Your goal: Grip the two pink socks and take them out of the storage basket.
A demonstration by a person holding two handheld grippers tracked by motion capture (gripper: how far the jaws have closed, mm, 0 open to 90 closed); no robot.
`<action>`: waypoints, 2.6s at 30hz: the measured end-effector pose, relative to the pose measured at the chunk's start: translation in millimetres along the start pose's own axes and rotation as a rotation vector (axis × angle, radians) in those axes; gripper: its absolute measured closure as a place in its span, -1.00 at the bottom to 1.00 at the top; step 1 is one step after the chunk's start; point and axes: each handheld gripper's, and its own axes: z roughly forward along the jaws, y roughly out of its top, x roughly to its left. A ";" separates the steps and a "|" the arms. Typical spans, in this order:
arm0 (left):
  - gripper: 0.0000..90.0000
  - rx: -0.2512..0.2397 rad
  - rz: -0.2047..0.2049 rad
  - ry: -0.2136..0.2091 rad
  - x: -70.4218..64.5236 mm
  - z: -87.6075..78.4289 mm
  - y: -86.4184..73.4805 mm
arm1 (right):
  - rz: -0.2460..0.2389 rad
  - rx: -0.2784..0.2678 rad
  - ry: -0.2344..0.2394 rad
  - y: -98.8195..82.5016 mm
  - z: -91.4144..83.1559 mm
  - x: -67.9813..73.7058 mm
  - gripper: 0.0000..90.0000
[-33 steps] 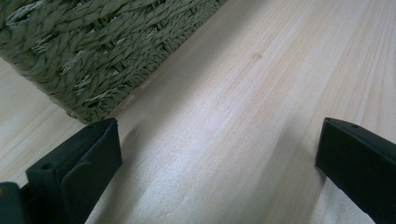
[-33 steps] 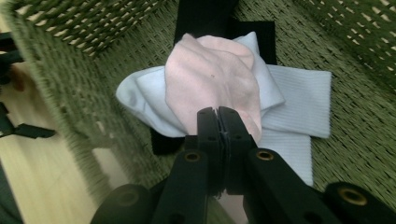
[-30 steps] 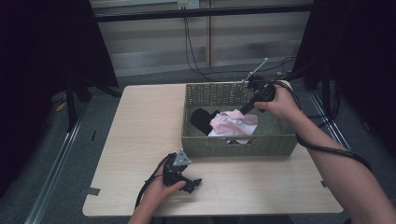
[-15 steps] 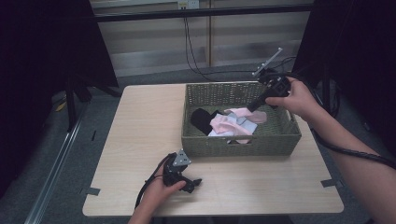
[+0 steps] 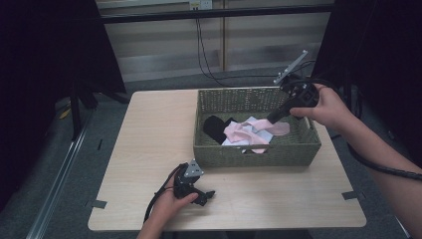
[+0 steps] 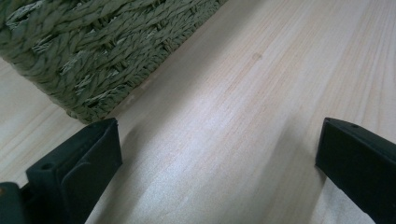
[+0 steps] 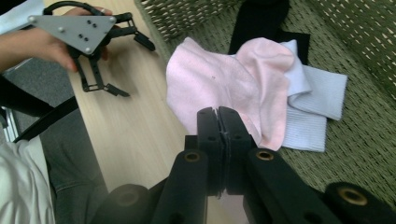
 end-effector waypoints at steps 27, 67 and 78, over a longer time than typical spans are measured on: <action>-1.00 -0.004 -0.002 0.002 -0.4 0.3 -0.2 | -0.148 -0.014 0.088 -24.0 15.5 59.3 0.96; -1.00 0.004 0.006 0.001 0.2 -0.2 -0.2 | -0.109 0.053 0.114 -62.8 97.8 51.7 0.95; -1.00 0.004 0.009 0.001 0.3 -0.2 -0.1 | -0.101 0.075 0.104 -69.3 115.0 49.1 0.93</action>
